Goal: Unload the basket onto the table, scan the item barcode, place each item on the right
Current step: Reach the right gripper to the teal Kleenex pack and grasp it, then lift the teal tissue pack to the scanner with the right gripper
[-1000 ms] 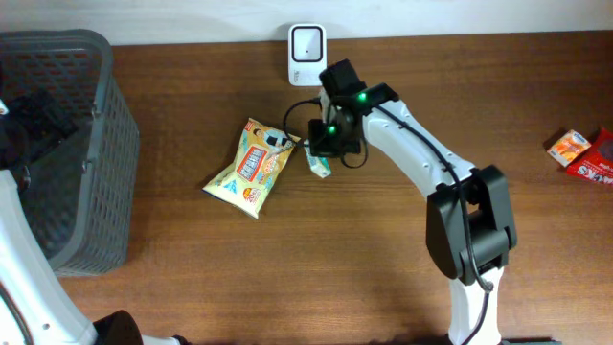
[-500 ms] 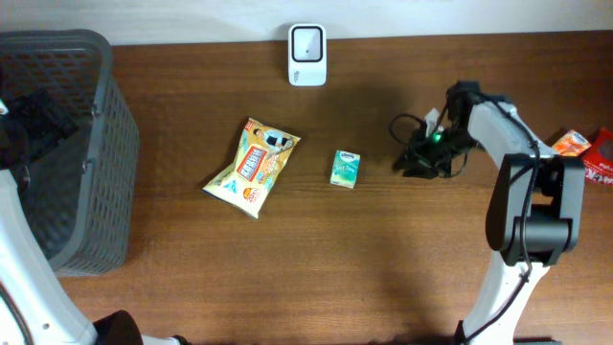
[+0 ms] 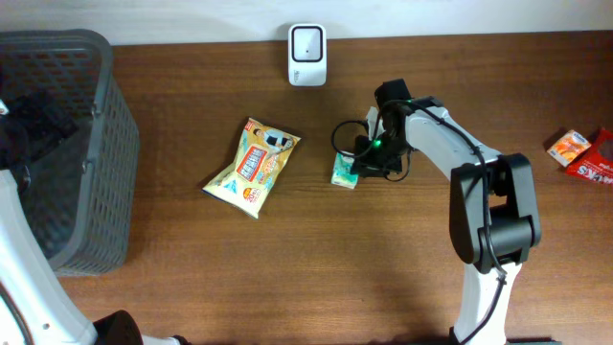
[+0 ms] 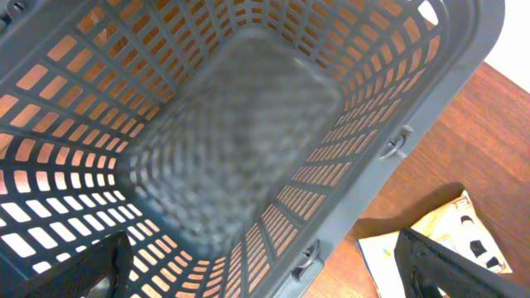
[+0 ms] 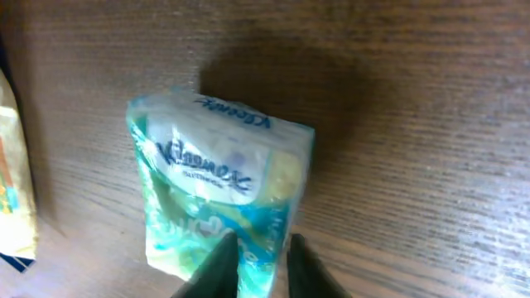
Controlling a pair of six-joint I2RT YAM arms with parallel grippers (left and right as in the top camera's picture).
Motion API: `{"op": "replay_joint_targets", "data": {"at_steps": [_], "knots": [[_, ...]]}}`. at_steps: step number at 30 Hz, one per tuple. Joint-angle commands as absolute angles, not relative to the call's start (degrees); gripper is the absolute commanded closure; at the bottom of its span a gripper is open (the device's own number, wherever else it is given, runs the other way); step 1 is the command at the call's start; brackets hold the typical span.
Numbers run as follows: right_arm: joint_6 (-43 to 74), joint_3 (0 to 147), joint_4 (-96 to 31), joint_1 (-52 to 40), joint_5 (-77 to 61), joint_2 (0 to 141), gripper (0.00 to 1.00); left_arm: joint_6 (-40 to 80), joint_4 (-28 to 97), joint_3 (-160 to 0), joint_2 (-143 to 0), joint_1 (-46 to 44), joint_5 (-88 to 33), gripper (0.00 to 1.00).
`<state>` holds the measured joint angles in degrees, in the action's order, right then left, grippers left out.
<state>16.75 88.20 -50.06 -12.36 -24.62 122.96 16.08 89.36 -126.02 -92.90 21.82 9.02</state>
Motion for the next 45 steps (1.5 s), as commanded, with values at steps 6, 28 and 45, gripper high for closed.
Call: {"op": "replay_joint_targets", "data": {"at_steps": [6, 28, 45], "knots": [[12.4, 88.0, -40.1, -9.9, -61.8, 123.2, 0.96, 16.5, 89.3, -126.5, -92.7, 21.9, 9.0, 0.01], [-2.7, 88.1, -44.7, -16.5, -38.3, 123.2, 0.24, 16.5, 89.3, -126.5, -92.7, 21.9, 9.0, 0.01], [1.0, 82.7, -42.8, -24.0, -25.2, 123.2, 0.42, 16.5, 89.3, -126.5, -92.7, 21.9, 9.0, 0.01]]}}
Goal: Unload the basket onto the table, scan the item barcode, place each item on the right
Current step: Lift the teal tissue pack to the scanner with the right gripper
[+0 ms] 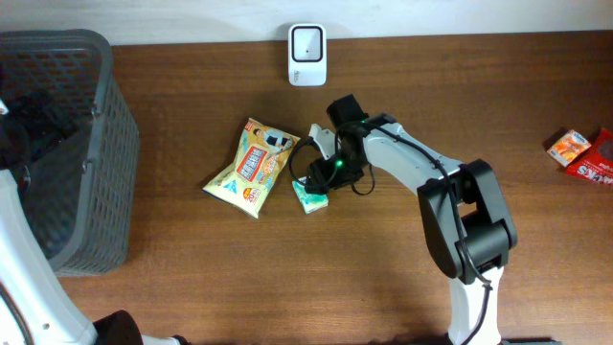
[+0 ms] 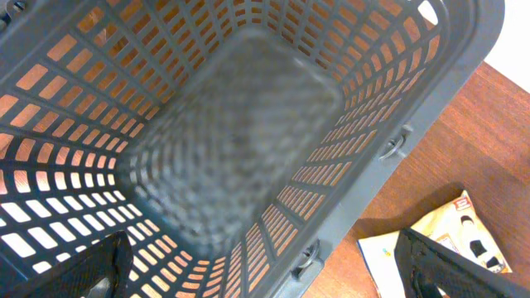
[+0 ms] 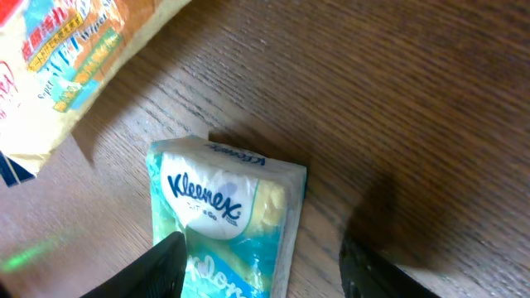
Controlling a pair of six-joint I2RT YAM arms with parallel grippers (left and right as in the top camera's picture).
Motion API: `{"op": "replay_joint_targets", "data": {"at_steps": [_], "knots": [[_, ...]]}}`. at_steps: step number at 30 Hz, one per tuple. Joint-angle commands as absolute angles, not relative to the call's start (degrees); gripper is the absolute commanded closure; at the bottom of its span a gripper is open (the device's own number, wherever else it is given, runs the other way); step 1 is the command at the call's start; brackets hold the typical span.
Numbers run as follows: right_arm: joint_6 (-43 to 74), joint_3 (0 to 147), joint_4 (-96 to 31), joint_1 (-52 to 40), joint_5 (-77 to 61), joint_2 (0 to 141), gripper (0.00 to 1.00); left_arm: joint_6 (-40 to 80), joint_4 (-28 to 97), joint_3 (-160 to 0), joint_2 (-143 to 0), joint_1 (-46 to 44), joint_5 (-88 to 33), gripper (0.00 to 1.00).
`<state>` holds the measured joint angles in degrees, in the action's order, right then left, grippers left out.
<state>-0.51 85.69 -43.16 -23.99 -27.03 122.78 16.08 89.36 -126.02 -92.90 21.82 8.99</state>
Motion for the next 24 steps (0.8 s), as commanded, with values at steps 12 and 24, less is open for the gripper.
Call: {"op": "replay_joint_targets", "data": {"at_steps": [12, 24], "knots": [[5.0, 96.0, -49.8, -25.5, 3.9, 120.3, 0.96, 16.5, 89.3, -126.5, -92.7, 21.9, 9.0, 0.01], [-32.6, 99.1, 2.8, -25.2, 16.9, 123.5, 0.96, 16.5, 89.3, -126.5, -92.7, 21.9, 9.0, 0.01]]}}
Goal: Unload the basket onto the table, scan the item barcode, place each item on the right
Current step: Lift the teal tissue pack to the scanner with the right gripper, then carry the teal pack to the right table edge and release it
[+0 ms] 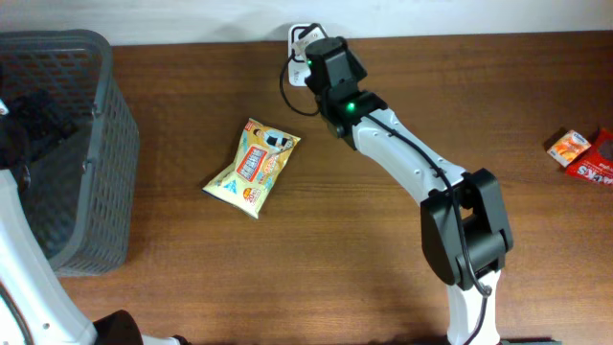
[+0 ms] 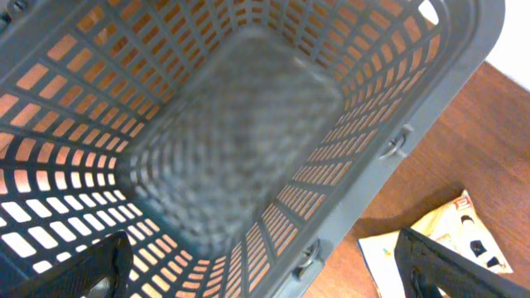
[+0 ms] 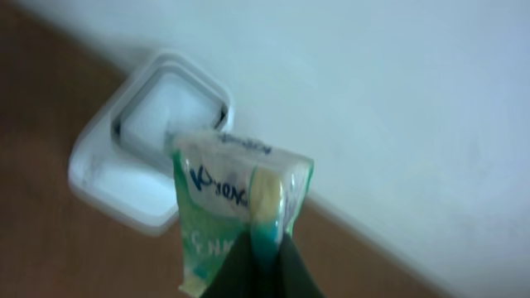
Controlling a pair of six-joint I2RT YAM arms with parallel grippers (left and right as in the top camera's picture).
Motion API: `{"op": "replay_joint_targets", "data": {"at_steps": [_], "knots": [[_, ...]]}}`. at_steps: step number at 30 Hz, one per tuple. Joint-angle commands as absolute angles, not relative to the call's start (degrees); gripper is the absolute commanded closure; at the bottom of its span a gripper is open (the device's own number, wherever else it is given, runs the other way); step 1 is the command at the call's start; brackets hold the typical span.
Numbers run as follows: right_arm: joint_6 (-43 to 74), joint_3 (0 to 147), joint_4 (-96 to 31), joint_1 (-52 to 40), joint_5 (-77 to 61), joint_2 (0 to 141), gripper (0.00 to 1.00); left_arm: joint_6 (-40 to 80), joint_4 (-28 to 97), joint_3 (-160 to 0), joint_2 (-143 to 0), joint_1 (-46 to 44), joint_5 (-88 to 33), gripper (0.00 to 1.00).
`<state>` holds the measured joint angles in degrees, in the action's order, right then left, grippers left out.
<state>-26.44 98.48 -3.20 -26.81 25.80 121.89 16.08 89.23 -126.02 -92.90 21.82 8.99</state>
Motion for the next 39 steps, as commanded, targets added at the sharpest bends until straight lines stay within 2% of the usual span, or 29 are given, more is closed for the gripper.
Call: {"op": "replay_joint_targets", "data": {"at_steps": [1, 3, 5, 8, 10, 13, 17, 19, 21, 24, 29, 33, 37, 39], "knots": [[-32.6, 99.1, 6.4, -24.9, 14.8, 124.5, 0.96, 16.5, 89.3, -126.5, -92.7, 21.9, 9.0, 0.01], [-32.8, 99.1, 16.9, -24.1, 14.3, 127.7, 0.96, 16.5, 89.3, -126.5, -92.7, 21.9, 9.0, 0.01], [-33.2, 99.1, 22.1, -23.6, 13.8, 130.2, 0.96, 16.5, 89.3, -126.5, -92.7, 21.9, 9.0, 0.01], [-47.8, 99.1, 27.2, -23.5, 8.8, 135.8, 0.96, 16.5, 89.3, -126.5, -92.7, 21.9, 9.0, 0.01], [-53.5, 99.1, 29.6, -23.5, 8.8, 138.6, 0.96, 16.5, 89.3, -126.5, -92.7, 21.9, 9.0, 0.01], [-51.8, 99.1, 30.7, -23.4, 10.5, 139.6, 0.96, 16.5, 89.3, -126.5, -92.7, 21.9, 9.0, 0.01], [-44.0, 99.4, 43.0, -23.3, 23.1, 138.1, 0.96, 16.5, 89.3, -126.5, -92.7, 21.9, 9.0, 0.01], [-40.0, 99.4, 41.0, -22.7, 28.0, 134.8, 0.96, 16.5, 89.3, -126.5, -92.7, 21.9, 9.0, 0.01], [-35.4, 99.4, 36.4, -21.5, 30.8, 132.1, 0.96, 16.5, 89.3, -126.5, -92.7, 21.9, 9.0, 0.01], [-19.8, 99.4, 15.0, -16.2, 31.8, 124.6, 0.96, 16.5, 89.3, -126.5, -92.7, 21.9, 9.0, 0.01], [4.0, 99.4, -14.4, -0.6, 31.8, 116.5, 0.96, 16.5, 89.3, -126.5, -92.7, 21.9, 9.0, 0.01], [13.7, 99.4, -32.8, 13.8, 29.2, 116.6, 0.96, 16.5, 89.3, -126.5, -92.7, 21.9, 9.0, 0.01], [14.9, 98.3, -38.0, 25.2, 14.1, 116.8, 0.96, 16.4, 89.3, -126.5, -92.7, 21.9, 9.0, 0.01], [19.3, 96.7, -38.4, 30.6, 12.6, 117.1, 0.96, 16.4, 89.3, -126.5, -92.7, 21.9, 9.0, 0.01]]}}
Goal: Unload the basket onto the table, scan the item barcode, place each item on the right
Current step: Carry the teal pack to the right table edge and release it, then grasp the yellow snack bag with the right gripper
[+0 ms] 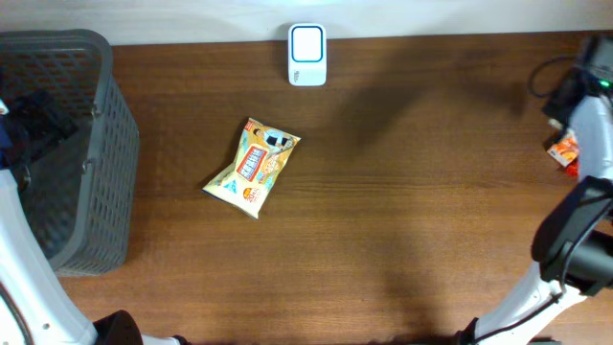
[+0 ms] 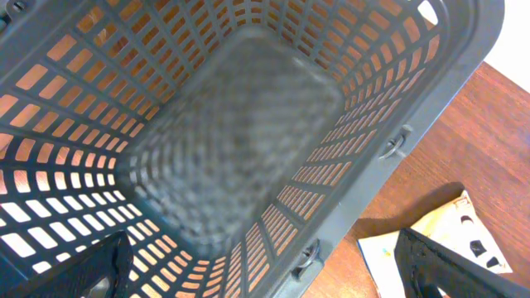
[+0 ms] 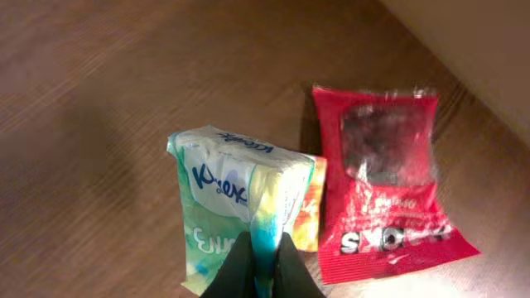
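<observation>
My right gripper [image 3: 263, 248] is shut on the bottom edge of a green-and-white Kleenex tissue pack [image 3: 240, 186] and holds it above the table's far right. A red packet [image 3: 385, 190] and an orange packet [image 3: 308, 211] lie under and beside the pack. In the overhead view the right gripper [image 1: 578, 91] hides the pack. The white scanner [image 1: 306, 42] stands at the back edge, far to the left of it. My left gripper [image 2: 265, 269] is open over the grey basket [image 2: 248, 124], holding nothing.
A yellow snack bag [image 1: 252, 166] lies left of the table's middle; its corner [image 2: 439, 232] shows in the left wrist view. The grey basket [image 1: 67, 220] fills the left end. The orange packet [image 1: 563, 148] sits by the right edge.
My right gripper was holding the tissue pack up in front of the scanner at the back. Now it holds the pack at the table's far right, over the red and orange packets. The left arm is unchanged.
The right gripper was first at the tissue pack lying mid-table. Then it stood open over the pack, which lay closer to the snack bag. After that it held the pack at the scanner. Now it holds it at the far right.
</observation>
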Controlling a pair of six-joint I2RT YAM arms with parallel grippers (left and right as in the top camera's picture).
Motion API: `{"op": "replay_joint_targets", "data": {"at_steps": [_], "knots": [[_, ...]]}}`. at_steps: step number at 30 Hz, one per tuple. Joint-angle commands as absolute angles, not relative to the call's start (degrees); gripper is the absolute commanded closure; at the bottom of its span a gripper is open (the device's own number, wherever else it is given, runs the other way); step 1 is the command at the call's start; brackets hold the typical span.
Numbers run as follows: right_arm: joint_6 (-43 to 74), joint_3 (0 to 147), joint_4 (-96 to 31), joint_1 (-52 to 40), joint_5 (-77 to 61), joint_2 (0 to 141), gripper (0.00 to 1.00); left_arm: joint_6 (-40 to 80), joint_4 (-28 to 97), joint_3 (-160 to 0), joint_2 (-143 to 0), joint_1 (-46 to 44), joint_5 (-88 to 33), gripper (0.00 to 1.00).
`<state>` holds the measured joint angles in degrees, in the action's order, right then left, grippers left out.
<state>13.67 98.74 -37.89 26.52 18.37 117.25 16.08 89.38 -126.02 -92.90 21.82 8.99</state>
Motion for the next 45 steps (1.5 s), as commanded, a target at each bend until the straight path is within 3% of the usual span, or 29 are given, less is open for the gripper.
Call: {"op": "replay_joint_targets", "data": {"at_steps": [1, 2, 3, 4, 5, 7, 13, 18, 19, 24, 27, 31, 37, 45], "knots": [[19.7, 96.6, -38.5, 31.8, 12.6, 117.5, 0.96, 16.5, 89.3, -126.5, -92.7, 21.9, 9.0, 0.01], [19.6, 96.5, -38.6, 33.0, 12.6, 118.1, 0.96, 16.5, 89.3, -126.5, -92.7, 21.9, 9.0, 0.01], [19.6, 96.5, -38.7, 33.6, 12.6, 118.5, 0.9, 16.4, 89.3, -126.5, -92.7, 21.9, 9.0, 0.01], [19.6, 96.5, -39.1, 33.9, 12.6, 118.9, 0.3, 16.5, 89.3, -126.5, -92.7, 21.9, 9.0, 0.01], [19.6, 96.5, -39.7, 33.9, 12.6, 118.9, 0.15, 16.5, 89.3, -126.5, -92.7, 21.9, 9.0, 0.01], [19.6, 96.5, -40.1, 33.8, 12.6, 118.9, 0.0, 16.5, 89.3, -126.5, -92.7, 21.9, 9.0, 0.01], [19.6, 96.6, -42.6, 32.5, 11.2, 111.5, 0.01, 16.5, 89.3, -126.5, -92.7, 21.9, 9.0, 0.01], [13.9, 96.5, -43.0, 26.4, -25.0, 105.6, 0.01, 16.5, 89.3, -126.5, -92.7, 21.9, 9.0, 0.01], [13.8, 96.5, -43.7, 23.5, -26.4, 106.3, 0.01, 16.5, 89.3, -126.5, -92.7, 21.9, 9.0, 0.01], [13.7, 96.5, -46.5, 7.7, -26.3, 111.3, 0.01, 16.5, 89.3, -126.5, -92.7, 21.9, 9.0, 0.01], [13.8, 96.5, -43.9, -4.2, -26.1, 117.1, 0.01, 16.5, 89.3, -126.5, -92.7, 21.9, 9.0, 0.01], [16.9, 96.5, -40.2, -13.5, -26.6, 124.1, 0.01, 16.5, 89.3, -126.5, -92.7, 21.9, 9.0, 0.01], [24.1, 96.5, -28.4, -21.1, -27.7, 128.9, 0.01, 16.5, 89.3, -126.5, -92.7, 21.9, 9.0, 0.01], [25.4, 96.5, -23.6, -25.8, -24.9, 135.7, 0.01, 16.5, 89.3, -126.5, -92.7, 21.9, 9.0, 0.01]]}}
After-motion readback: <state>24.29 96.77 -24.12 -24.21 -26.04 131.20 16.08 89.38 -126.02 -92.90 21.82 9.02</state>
